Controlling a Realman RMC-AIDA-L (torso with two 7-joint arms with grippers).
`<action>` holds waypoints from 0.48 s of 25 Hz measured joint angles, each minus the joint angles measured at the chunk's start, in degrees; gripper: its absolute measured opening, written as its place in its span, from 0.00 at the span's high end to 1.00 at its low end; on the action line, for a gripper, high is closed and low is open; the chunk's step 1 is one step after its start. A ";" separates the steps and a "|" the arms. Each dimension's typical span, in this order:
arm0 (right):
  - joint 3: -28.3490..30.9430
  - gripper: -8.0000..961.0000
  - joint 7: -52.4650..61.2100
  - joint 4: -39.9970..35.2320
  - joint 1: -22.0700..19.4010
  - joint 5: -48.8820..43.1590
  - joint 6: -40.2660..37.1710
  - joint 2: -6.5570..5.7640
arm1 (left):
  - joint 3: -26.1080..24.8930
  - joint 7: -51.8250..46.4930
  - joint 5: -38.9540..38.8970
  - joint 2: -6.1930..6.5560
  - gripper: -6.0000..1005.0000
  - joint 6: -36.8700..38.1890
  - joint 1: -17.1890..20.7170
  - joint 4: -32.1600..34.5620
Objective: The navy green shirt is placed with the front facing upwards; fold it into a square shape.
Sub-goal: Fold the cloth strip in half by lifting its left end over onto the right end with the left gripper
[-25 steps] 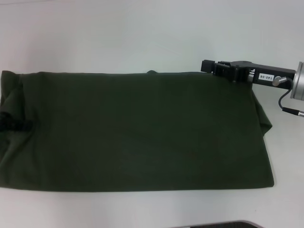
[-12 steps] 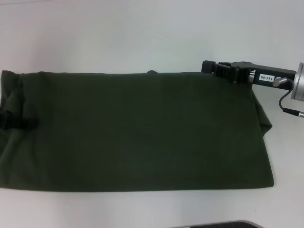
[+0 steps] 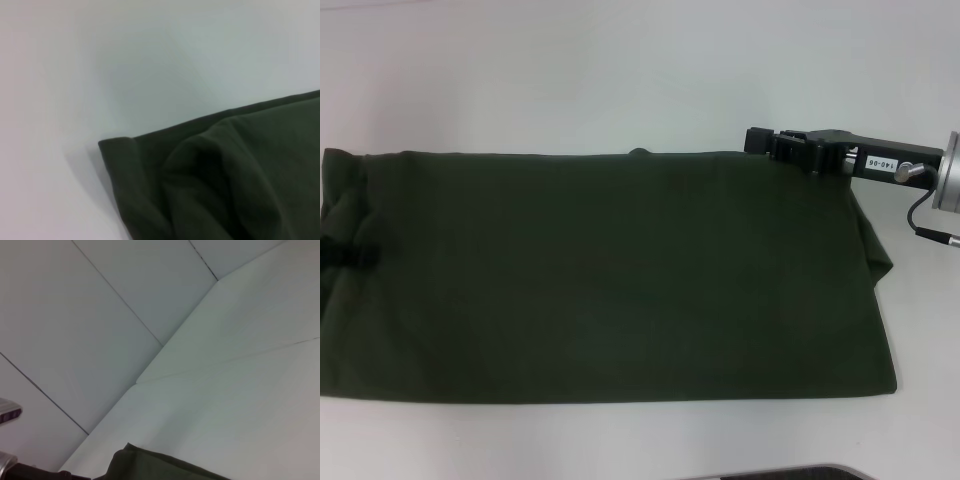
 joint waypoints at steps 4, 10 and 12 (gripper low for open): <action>0.00 0.91 0.00 0.02 0.06 0.00 -0.02 0.00 | 0.26 0.00 0.33 -0.03 0.12 0.28 -0.02 -0.22; 0.00 0.91 0.00 0.02 0.07 0.00 -0.06 0.00 | 0.52 0.00 0.35 -0.08 0.12 0.29 -0.20 -0.33; 0.00 0.91 0.00 0.02 0.00 0.00 -0.06 0.00 | 0.56 0.00 0.35 -0.08 0.12 0.31 -0.25 -0.36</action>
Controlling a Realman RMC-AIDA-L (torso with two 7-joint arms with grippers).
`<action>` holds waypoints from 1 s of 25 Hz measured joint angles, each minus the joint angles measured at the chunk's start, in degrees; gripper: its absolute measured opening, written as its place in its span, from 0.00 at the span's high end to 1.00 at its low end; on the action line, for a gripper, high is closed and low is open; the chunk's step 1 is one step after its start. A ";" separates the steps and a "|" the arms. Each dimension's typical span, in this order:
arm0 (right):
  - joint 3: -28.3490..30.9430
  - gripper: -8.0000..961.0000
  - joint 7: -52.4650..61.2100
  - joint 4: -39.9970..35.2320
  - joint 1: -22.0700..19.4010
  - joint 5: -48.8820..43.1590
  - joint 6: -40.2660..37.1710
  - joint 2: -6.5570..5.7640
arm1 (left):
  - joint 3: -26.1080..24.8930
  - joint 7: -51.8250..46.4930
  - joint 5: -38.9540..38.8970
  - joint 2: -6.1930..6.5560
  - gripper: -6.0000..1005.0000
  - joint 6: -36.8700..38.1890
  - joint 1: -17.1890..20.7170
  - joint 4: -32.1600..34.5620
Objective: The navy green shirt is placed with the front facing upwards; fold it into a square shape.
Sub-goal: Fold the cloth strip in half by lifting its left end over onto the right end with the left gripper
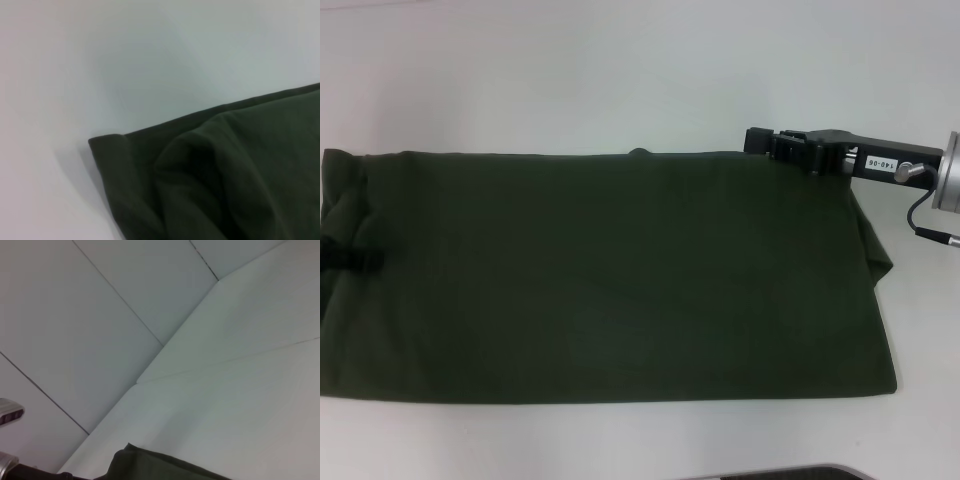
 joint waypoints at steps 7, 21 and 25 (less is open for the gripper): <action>0.00 0.91 0.01 -0.01 -0.09 0.00 -0.01 0.00 | 0.23 0.18 -0.18 -0.05 0.12 0.39 -0.26 -0.63; 0.00 0.91 0.06 -0.18 0.07 0.00 0.00 0.00 | 0.80 0.38 -0.54 -0.25 0.13 1.78 -1.65 -0.66; 0.00 0.92 0.04 -0.18 -0.04 0.04 0.00 0.00 | 0.77 0.39 -0.54 -0.32 0.14 1.80 -1.78 -0.79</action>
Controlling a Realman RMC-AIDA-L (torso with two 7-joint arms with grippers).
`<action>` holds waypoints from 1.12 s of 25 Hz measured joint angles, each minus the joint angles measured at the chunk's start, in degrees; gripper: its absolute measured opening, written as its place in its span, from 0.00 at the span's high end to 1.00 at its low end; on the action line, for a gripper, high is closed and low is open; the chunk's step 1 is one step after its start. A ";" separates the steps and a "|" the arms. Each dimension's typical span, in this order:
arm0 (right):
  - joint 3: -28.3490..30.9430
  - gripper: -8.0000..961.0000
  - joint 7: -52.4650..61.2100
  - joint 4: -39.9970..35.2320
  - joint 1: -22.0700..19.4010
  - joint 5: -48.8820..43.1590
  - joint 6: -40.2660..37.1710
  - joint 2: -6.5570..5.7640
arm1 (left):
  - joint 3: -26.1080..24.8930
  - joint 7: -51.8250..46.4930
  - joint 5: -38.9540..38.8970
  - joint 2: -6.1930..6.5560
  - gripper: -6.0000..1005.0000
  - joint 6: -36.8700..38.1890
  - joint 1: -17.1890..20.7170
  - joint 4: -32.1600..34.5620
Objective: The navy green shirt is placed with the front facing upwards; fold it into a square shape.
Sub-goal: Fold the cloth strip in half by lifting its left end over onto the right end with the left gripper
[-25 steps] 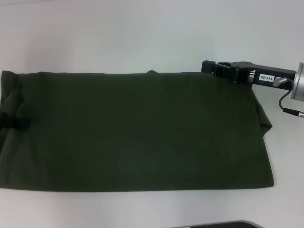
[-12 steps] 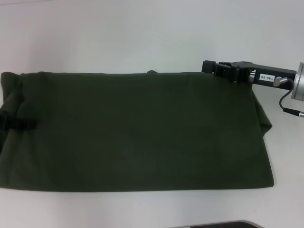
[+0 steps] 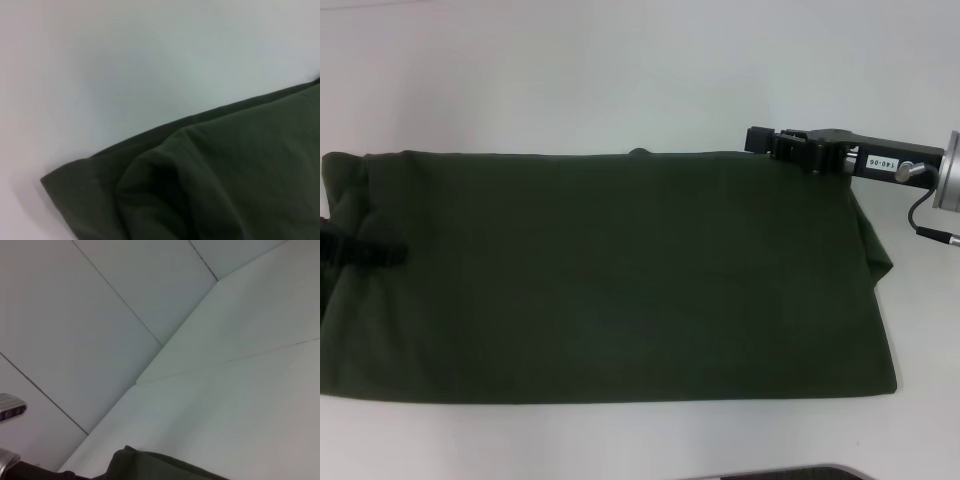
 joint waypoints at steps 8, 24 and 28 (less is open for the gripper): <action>0.00 0.92 -0.04 0.01 -0.05 0.06 0.03 0.00 | 0.00 0.00 0.00 -0.02 0.16 0.05 0.05 0.00; 0.00 0.92 -0.04 0.01 -0.14 0.05 -0.13 0.00 | -0.15 -1.41 -0.53 0.51 0.50 1.72 0.07 -0.02; 0.00 0.92 -0.04 0.01 -0.21 0.05 -0.25 0.00 | -0.07 -1.41 -0.53 0.53 0.67 1.51 0.14 -0.05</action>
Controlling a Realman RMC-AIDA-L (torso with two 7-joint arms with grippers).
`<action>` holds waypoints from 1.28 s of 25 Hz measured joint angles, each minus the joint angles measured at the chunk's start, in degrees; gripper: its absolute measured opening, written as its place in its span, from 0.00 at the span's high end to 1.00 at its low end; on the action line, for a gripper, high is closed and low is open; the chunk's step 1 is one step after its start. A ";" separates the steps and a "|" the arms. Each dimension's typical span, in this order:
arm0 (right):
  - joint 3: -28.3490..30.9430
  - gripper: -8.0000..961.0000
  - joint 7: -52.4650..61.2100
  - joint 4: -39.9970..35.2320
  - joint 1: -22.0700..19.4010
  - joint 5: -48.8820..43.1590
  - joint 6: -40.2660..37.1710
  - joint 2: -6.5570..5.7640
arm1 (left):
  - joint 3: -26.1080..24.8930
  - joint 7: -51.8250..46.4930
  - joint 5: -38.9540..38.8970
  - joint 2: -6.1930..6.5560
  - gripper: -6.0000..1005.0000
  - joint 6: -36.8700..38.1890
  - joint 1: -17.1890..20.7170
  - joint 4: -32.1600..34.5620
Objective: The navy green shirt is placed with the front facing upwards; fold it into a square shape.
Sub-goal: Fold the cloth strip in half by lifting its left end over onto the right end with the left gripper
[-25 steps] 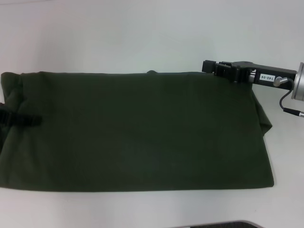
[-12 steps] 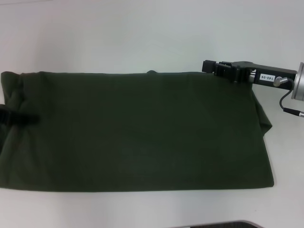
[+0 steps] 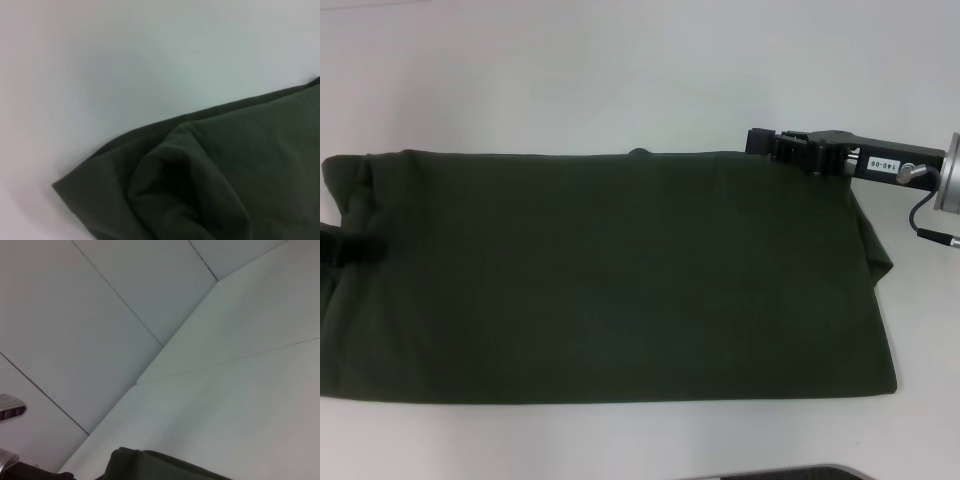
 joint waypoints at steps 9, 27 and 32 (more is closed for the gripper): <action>0.06 0.93 0.00 0.00 -0.20 0.00 -0.11 0.00 | 0.07 0.17 0.07 -0.01 0.90 0.03 0.08 0.01; -0.76 0.93 -0.01 0.32 -0.29 -0.34 -0.04 0.00 | -5.19 0.78 -5.26 0.37 0.92 5.63 0.89 2.60; -2.47 0.93 -0.09 0.46 -0.21 -0.43 0.27 0.16 | -6.52 1.02 -6.82 0.43 0.92 6.60 1.44 3.36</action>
